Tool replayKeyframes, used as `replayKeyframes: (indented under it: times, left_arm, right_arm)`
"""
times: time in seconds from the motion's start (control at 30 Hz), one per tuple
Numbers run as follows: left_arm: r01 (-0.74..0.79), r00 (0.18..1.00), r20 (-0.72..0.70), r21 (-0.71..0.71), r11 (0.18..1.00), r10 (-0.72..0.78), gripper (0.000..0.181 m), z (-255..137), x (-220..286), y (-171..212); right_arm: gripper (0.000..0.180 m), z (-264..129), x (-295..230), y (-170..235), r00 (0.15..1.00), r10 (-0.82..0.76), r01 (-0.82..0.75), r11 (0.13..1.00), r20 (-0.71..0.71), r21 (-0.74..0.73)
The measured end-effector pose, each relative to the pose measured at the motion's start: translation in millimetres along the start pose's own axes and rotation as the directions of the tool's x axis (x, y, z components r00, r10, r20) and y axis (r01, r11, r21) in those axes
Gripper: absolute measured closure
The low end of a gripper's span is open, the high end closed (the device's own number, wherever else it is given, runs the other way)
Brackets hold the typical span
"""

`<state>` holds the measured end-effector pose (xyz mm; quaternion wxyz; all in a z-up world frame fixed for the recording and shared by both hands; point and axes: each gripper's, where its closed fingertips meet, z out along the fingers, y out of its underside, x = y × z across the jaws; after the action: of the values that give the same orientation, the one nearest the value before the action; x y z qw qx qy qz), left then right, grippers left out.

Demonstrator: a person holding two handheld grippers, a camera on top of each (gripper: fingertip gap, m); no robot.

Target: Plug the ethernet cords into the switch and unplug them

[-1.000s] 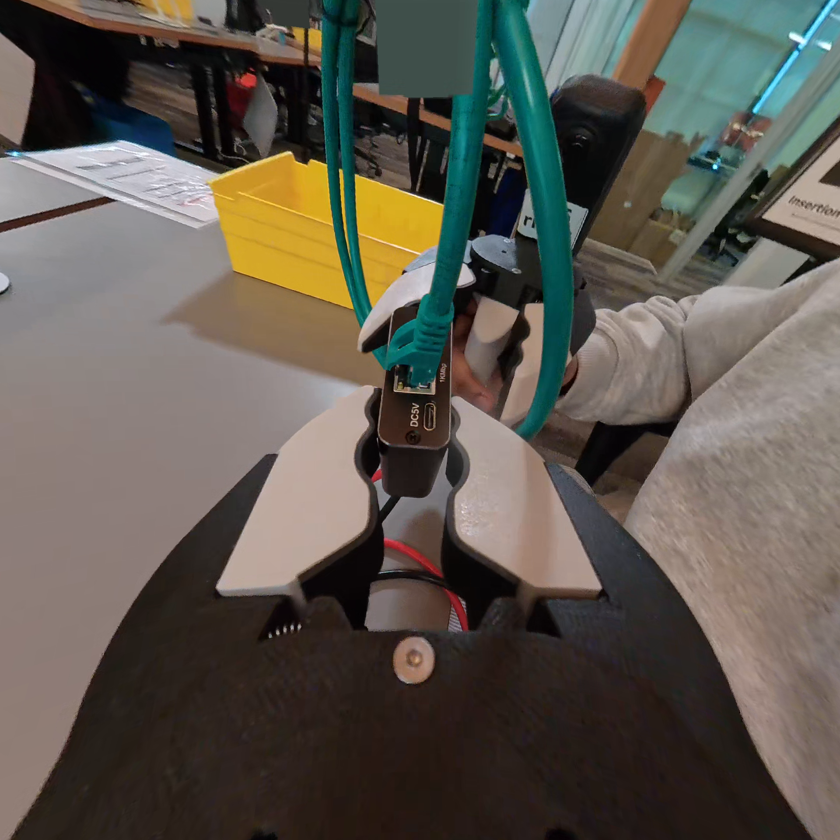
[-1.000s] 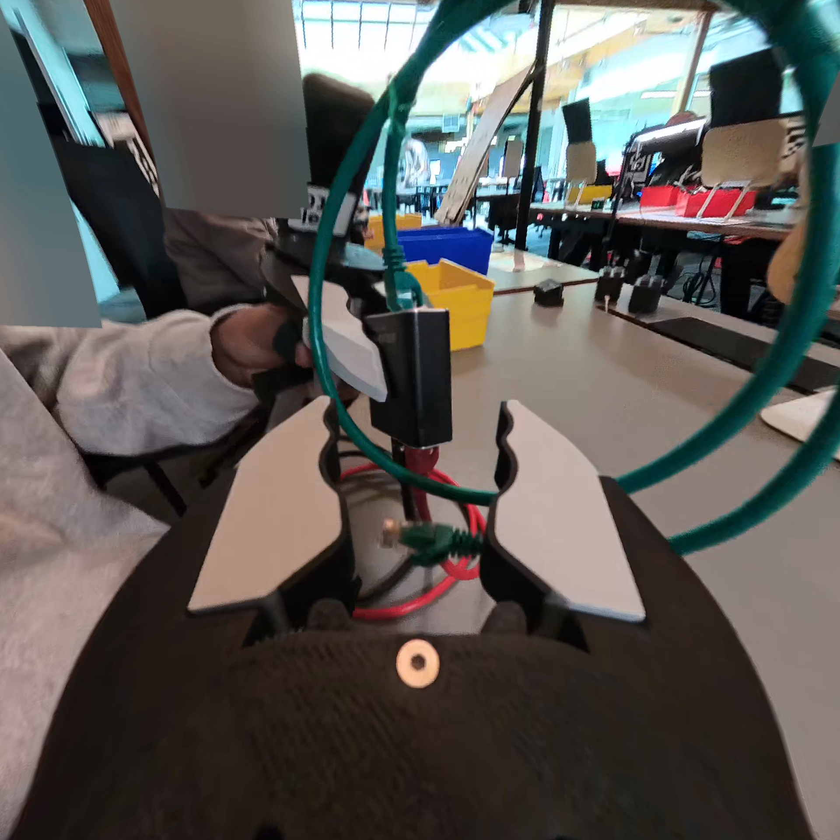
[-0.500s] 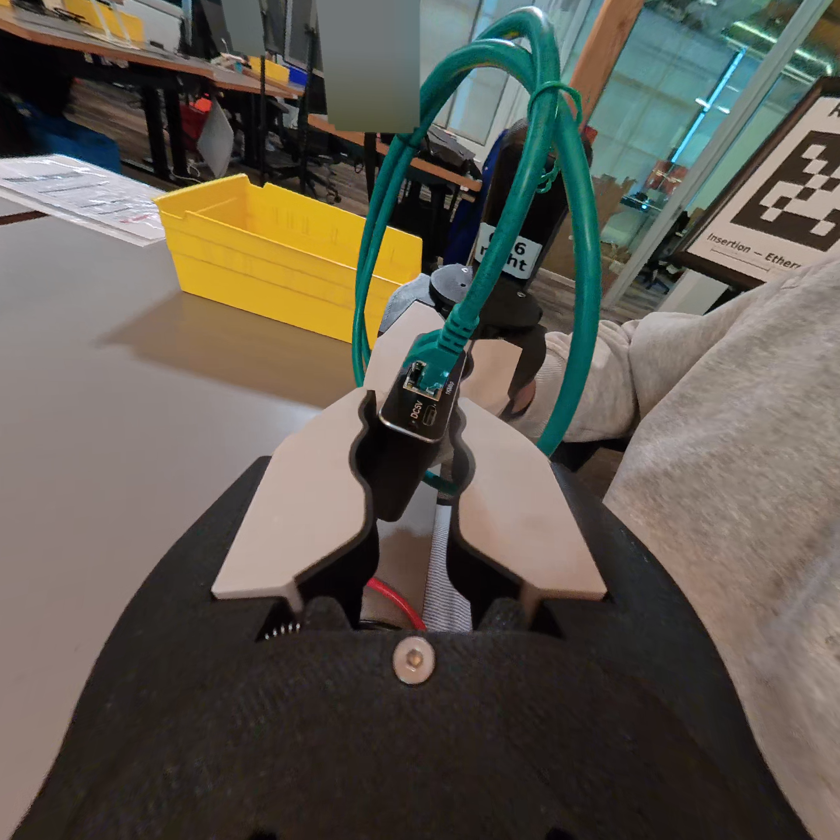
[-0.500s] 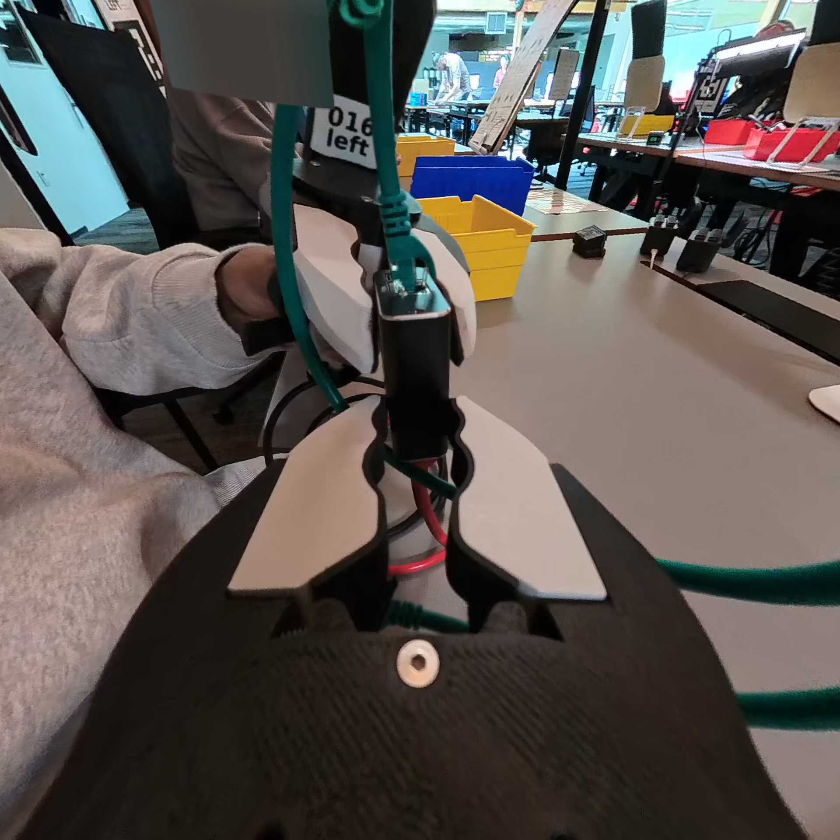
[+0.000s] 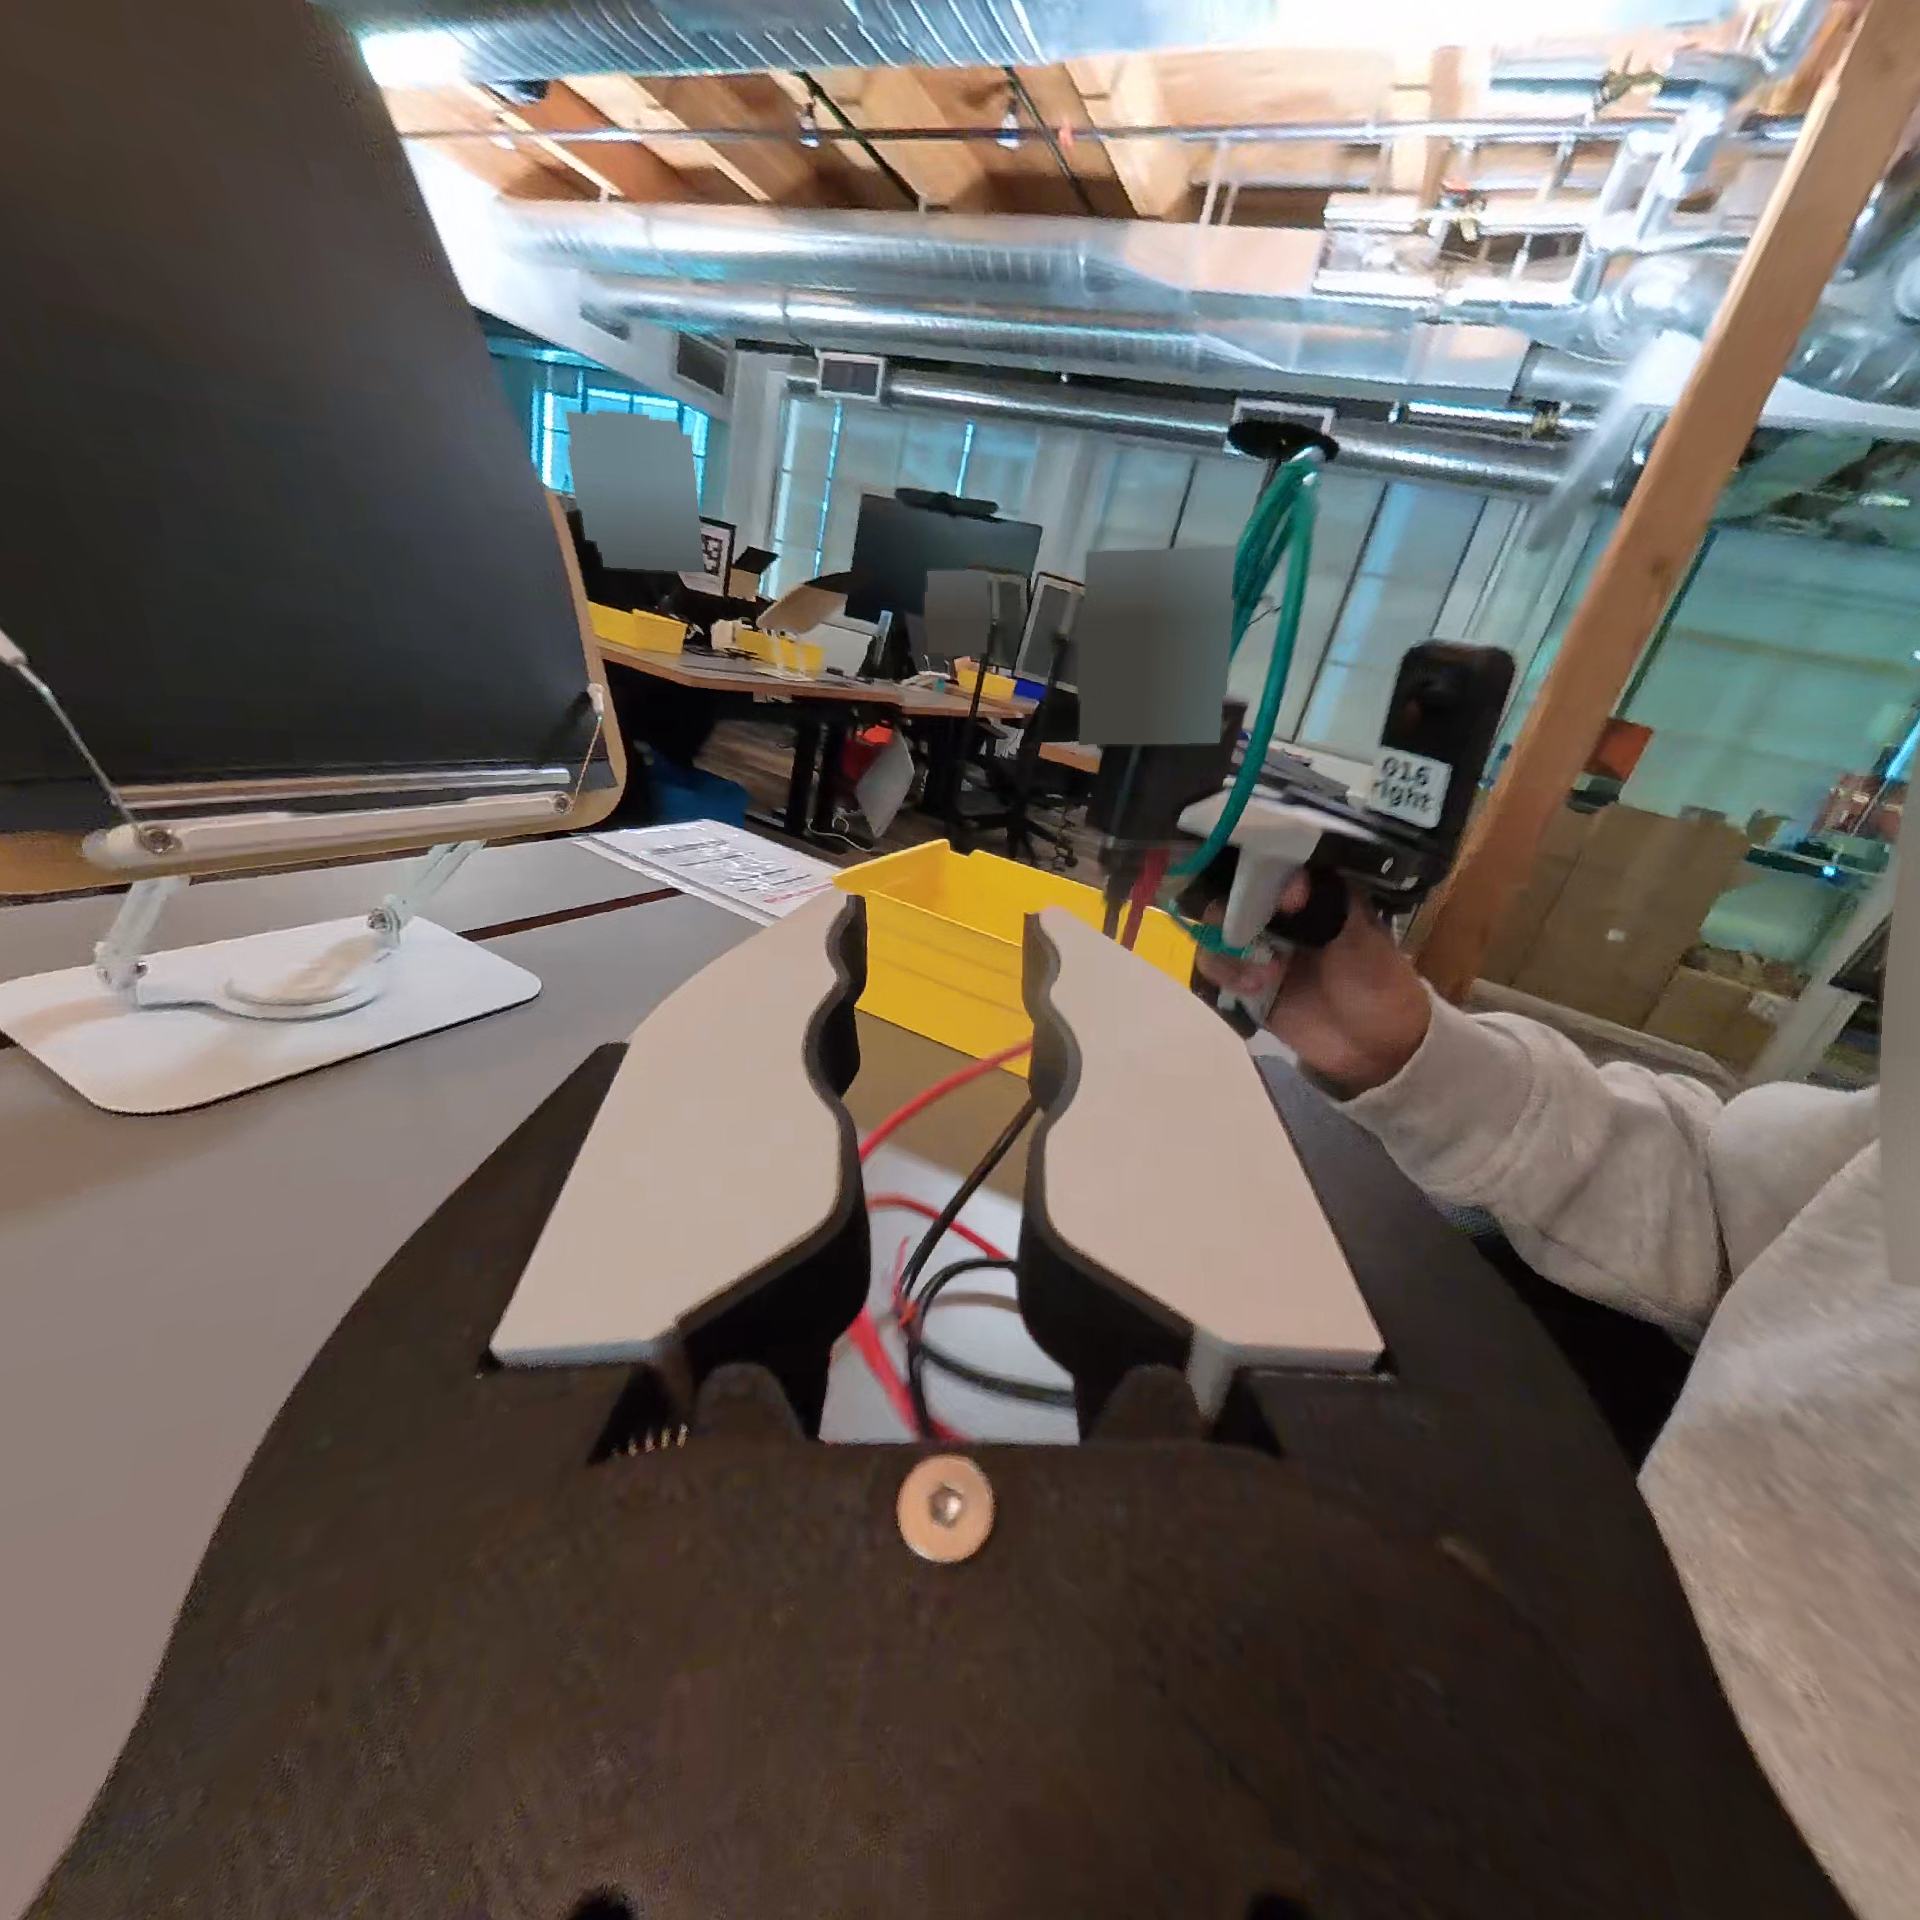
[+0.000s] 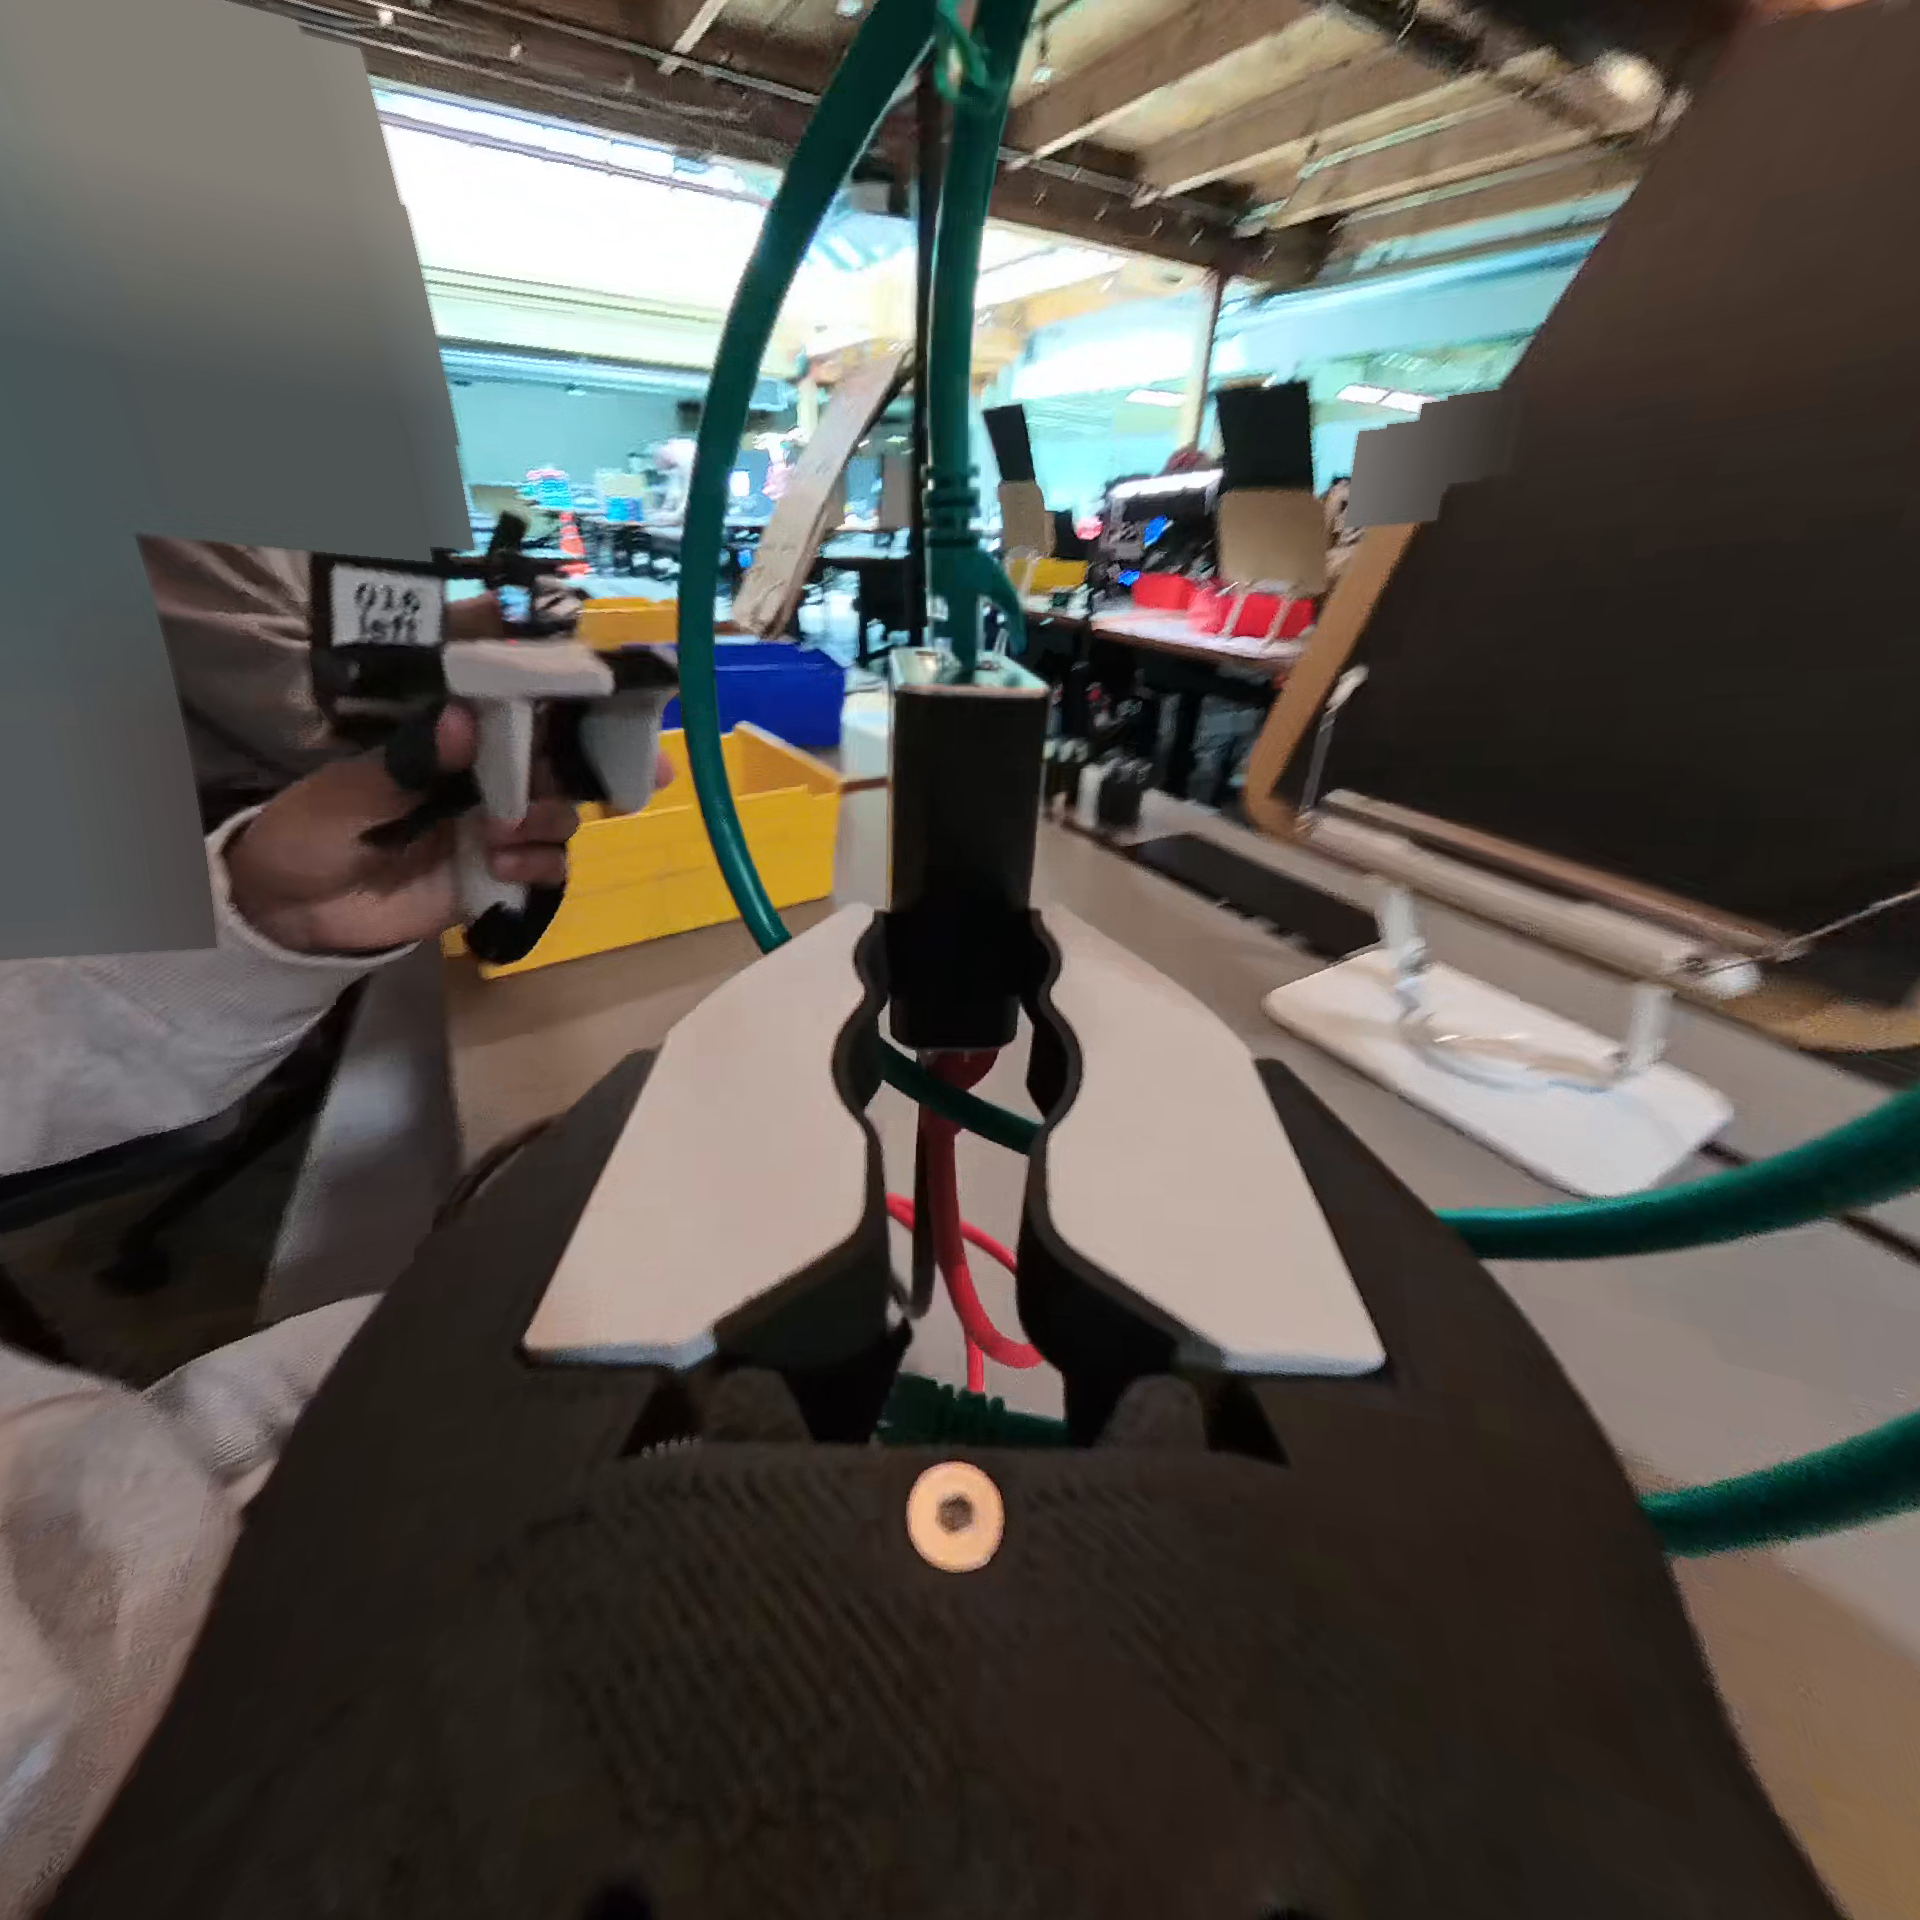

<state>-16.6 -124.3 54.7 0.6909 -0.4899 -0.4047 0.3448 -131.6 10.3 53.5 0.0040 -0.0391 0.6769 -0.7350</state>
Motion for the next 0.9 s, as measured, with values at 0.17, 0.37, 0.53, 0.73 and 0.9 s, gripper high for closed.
replayKeyframes:
  times: [0.17, 0.37, 0.53, 0.73, 0.9]
  left_arm:
    - [0.104, 0.994, -0.021, -0.025, 0.994, -0.105, 0.152, 5, -5, 19]
    - [0.167, 0.985, -0.032, -0.066, 0.984, -0.169, 0.152, 10, -7, 39]
    - [0.2, 0.978, -0.037, -0.108, 0.974, -0.205, 0.152, 14, -10, 56]
    - [0.272, 0.96, -0.033, -0.133, 0.953, -0.278, 0.152, 17, -17, 74]
    - [0.325, 0.941, -0.04, -0.162, 0.932, -0.336, 0.152, 19, -18, 90]
  right_arm:
    - [0.155, -36, 42, -71, 0.979, -0.093, 0.109, 0.991, -0.182, 0.081]
    - [0.156, -83, 101, -139, 0.919, -0.098, 0.166, 0.975, -0.382, 0.149]
    - [0.156, -112, 144, -199, 0.905, -0.049, 0.141, 0.972, -0.422, 0.189]
    - [0.156, -137, 170, -259, 0.875, -0.081, 0.17, 0.974, -0.477, 0.148]
    - [0.156, -156, 183, -292, 0.857, -0.063, 0.169, 0.972, -0.512, 0.162]
